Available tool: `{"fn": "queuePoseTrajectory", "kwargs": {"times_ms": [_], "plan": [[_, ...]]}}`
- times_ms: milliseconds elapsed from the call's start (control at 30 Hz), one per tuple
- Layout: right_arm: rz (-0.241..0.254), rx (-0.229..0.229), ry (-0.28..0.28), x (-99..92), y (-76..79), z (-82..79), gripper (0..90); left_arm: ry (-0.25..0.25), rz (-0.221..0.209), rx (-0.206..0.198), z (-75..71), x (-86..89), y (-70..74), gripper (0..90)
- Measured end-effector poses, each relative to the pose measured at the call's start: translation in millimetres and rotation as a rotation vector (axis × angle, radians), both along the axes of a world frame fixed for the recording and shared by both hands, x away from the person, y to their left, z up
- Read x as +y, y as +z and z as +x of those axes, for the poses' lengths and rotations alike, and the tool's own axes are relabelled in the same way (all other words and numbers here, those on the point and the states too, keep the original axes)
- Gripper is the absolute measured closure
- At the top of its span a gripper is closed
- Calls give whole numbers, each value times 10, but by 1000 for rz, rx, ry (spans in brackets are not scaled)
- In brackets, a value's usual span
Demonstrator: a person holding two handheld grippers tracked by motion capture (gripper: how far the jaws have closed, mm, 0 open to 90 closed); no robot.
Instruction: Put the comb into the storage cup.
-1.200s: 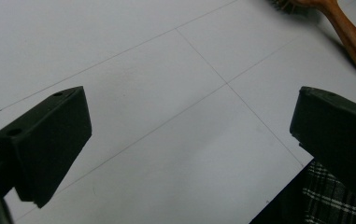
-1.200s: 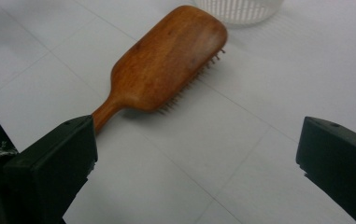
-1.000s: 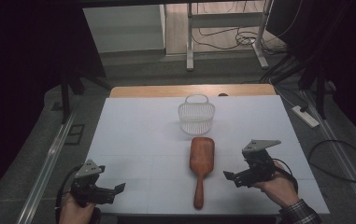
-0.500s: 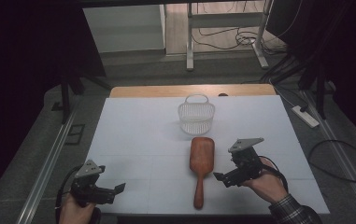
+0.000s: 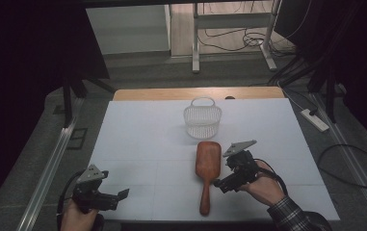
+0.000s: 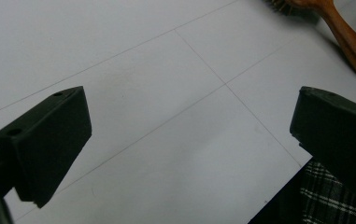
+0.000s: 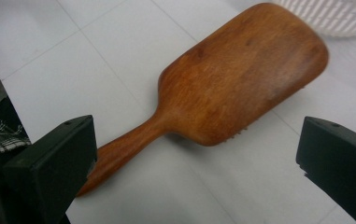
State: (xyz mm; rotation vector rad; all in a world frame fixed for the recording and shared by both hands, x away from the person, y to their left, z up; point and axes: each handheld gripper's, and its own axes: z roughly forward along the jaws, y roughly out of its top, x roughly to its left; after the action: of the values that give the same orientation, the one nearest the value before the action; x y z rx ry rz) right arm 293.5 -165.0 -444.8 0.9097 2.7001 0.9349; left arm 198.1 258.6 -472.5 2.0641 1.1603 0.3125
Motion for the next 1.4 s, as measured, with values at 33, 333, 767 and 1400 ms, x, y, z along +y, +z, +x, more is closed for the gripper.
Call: {"fn": "queuePoseTrajectory", "kwargs": {"times_ms": [33, 333, 767, 1400], "plan": [[-7, 2, 3, 18, -1, 3, 0, 0, 0, 0, 0, 1, 0, 0], [-43, 15, 23, 208, -14, 23, 0, -1, -1, 1, 1, 3, 1, 0], [-59, 52, 73, 480, -66, 62, 0, -5, 1, 2, 1, -1, 0, 0], [-69, 31, 124, 571, -89, 134, 435, -5, 1, 2, 1, -1, -1, 0]]}}
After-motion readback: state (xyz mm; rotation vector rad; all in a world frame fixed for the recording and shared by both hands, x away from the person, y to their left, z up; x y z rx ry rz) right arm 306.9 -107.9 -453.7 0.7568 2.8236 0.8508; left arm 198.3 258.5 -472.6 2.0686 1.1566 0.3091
